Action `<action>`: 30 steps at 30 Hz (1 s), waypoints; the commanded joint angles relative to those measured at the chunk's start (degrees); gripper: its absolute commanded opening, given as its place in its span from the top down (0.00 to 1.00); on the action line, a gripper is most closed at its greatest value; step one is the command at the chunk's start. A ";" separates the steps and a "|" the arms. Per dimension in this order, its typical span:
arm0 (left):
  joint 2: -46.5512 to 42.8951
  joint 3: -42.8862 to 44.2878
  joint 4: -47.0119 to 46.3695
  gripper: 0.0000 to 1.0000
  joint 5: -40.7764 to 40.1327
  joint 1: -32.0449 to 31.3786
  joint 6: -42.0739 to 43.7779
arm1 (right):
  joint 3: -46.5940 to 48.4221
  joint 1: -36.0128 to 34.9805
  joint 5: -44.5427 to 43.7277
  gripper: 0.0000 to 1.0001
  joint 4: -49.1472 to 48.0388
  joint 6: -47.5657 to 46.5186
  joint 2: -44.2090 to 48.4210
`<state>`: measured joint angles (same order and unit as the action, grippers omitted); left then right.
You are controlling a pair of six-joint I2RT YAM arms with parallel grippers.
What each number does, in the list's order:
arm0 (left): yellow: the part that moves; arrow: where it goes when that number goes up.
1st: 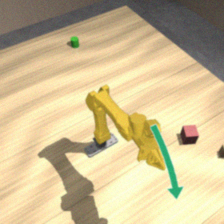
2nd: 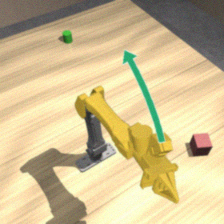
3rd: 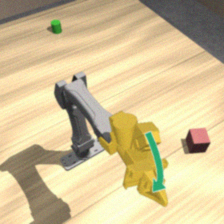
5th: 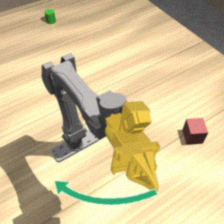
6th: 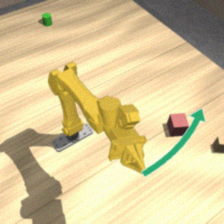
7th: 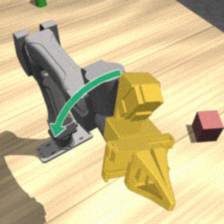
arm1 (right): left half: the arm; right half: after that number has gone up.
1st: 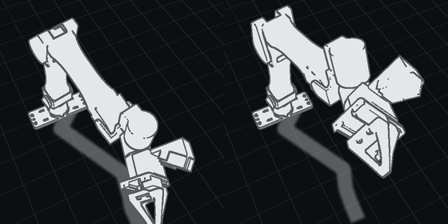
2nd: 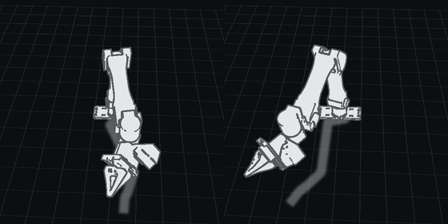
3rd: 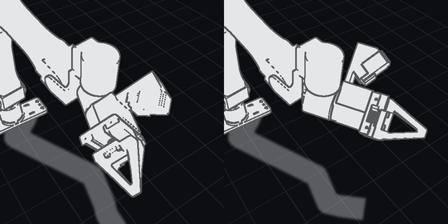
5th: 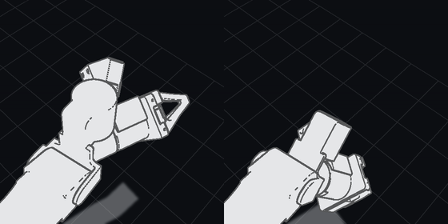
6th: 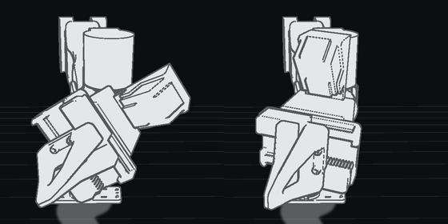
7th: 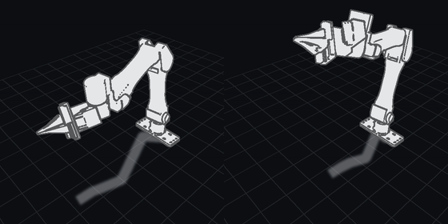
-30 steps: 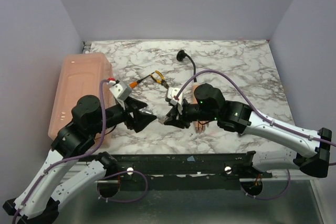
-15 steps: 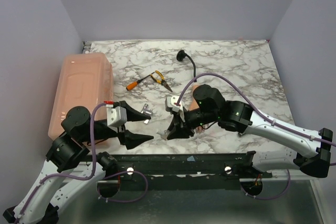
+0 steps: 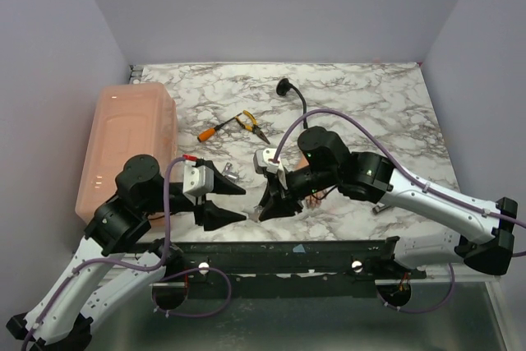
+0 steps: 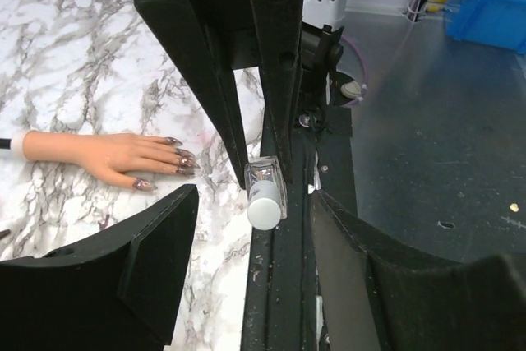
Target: Paint the nails
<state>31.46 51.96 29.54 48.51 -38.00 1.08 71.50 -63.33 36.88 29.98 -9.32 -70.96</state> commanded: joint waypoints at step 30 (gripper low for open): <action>10.32 3.37 3.48 1.00 -23.09 -0.23 -27.75 | -1.53 0.04 -24.91 1.00 -7.67 0.27 0.43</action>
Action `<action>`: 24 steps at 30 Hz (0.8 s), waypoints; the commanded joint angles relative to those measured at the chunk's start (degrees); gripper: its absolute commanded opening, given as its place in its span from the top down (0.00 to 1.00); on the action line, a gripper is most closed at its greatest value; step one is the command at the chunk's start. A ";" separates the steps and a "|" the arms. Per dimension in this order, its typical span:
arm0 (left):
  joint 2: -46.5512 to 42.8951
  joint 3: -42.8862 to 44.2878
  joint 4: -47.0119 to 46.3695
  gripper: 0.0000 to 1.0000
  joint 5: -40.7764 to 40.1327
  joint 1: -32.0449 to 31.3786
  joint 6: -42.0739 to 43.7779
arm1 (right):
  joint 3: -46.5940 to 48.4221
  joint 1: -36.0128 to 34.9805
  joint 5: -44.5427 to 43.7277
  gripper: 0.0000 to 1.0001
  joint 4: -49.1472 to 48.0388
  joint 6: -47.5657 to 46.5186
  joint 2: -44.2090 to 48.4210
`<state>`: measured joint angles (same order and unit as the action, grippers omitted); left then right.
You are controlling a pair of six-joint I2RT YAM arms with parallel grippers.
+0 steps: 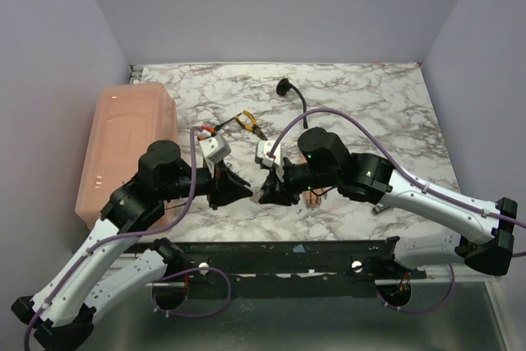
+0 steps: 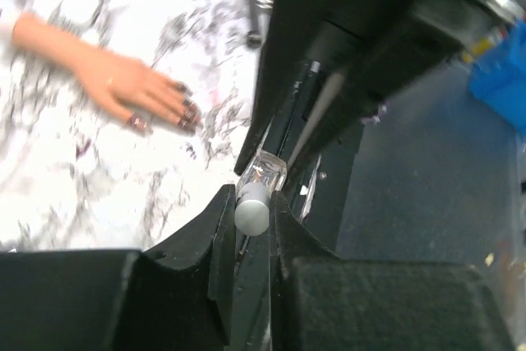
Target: Paint the nails
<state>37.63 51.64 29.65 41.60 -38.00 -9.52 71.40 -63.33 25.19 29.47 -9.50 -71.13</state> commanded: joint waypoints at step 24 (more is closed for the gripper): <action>5.80 5.09 4.68 1.00 -28.62 -0.24 -32.93 | -6.09 -0.07 -22.30 1.00 -13.92 0.11 -0.13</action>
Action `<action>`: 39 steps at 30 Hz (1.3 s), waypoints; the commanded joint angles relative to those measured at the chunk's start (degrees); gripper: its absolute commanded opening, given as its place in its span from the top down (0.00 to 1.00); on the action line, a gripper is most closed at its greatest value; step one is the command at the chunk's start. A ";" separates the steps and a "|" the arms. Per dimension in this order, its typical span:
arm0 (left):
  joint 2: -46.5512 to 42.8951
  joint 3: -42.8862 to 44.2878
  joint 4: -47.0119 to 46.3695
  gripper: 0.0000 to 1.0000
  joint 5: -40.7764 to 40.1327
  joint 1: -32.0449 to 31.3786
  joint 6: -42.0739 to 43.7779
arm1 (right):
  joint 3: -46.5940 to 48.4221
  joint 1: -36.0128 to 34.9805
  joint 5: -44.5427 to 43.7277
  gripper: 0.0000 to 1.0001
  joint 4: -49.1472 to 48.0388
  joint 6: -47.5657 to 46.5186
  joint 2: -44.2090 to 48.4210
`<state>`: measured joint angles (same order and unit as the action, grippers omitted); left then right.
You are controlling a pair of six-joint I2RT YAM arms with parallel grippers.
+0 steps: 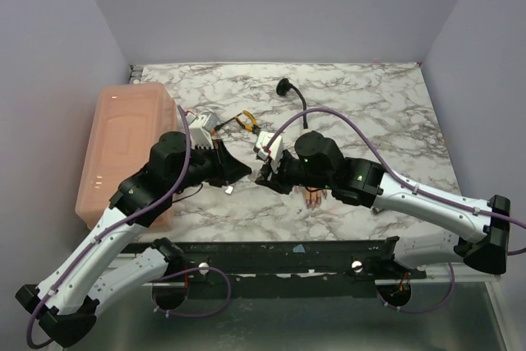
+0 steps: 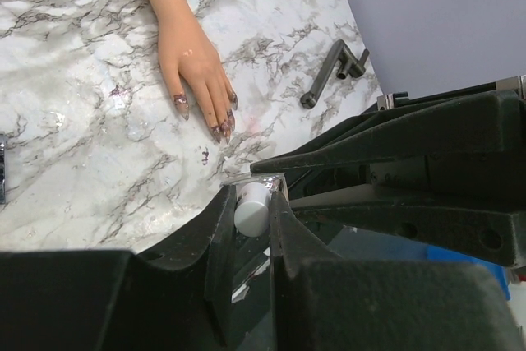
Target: Paint the nails
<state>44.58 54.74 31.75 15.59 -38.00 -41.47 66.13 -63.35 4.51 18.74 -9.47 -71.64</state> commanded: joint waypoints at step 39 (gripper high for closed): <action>-21.44 -6.18 1.28 0.29 25.69 -0.24 46.01 | 1.28 -0.02 27.96 1.00 5.40 3.31 5.03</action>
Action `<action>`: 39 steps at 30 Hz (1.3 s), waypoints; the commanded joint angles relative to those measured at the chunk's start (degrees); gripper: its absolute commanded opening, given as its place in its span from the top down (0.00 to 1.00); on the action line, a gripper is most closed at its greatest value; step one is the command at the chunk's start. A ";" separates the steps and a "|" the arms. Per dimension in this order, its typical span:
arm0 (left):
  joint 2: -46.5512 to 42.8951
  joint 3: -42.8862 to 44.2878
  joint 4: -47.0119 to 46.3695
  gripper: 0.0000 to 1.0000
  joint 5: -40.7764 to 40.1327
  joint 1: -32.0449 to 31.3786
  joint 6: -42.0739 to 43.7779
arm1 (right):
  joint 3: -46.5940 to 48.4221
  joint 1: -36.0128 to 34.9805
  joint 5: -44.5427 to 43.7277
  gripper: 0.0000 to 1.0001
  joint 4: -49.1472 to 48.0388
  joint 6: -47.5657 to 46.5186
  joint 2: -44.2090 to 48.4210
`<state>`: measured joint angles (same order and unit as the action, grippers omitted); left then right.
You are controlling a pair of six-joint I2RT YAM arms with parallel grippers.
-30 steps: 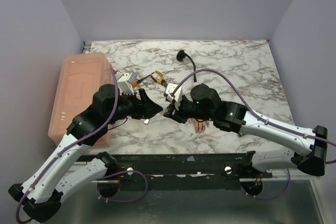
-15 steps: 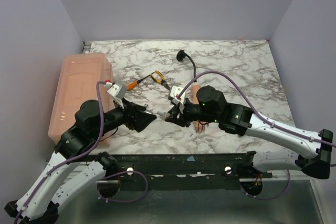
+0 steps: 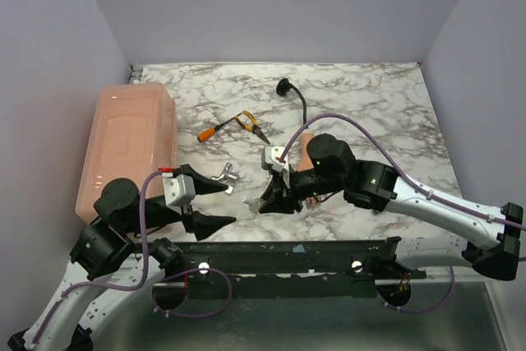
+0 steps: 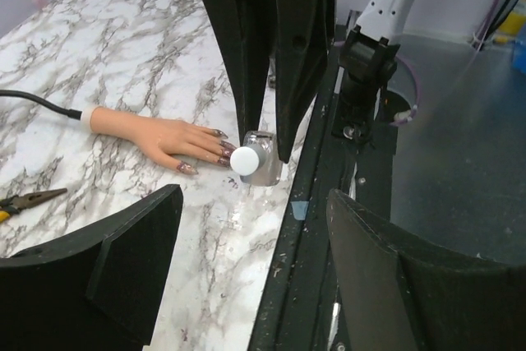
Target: Paint the nails
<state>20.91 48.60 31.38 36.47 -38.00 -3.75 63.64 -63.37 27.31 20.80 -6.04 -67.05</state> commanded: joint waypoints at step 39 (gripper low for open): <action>10.21 -0.83 -1.54 0.61 12.63 -0.23 8.25 | 6.57 -0.02 7.89 1.00 4.60 -2.30 -4.89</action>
<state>30.81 48.60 31.18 46.54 -38.00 4.60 68.31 -63.37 33.91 25.80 -7.62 -70.98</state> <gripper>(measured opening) 0.424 0.242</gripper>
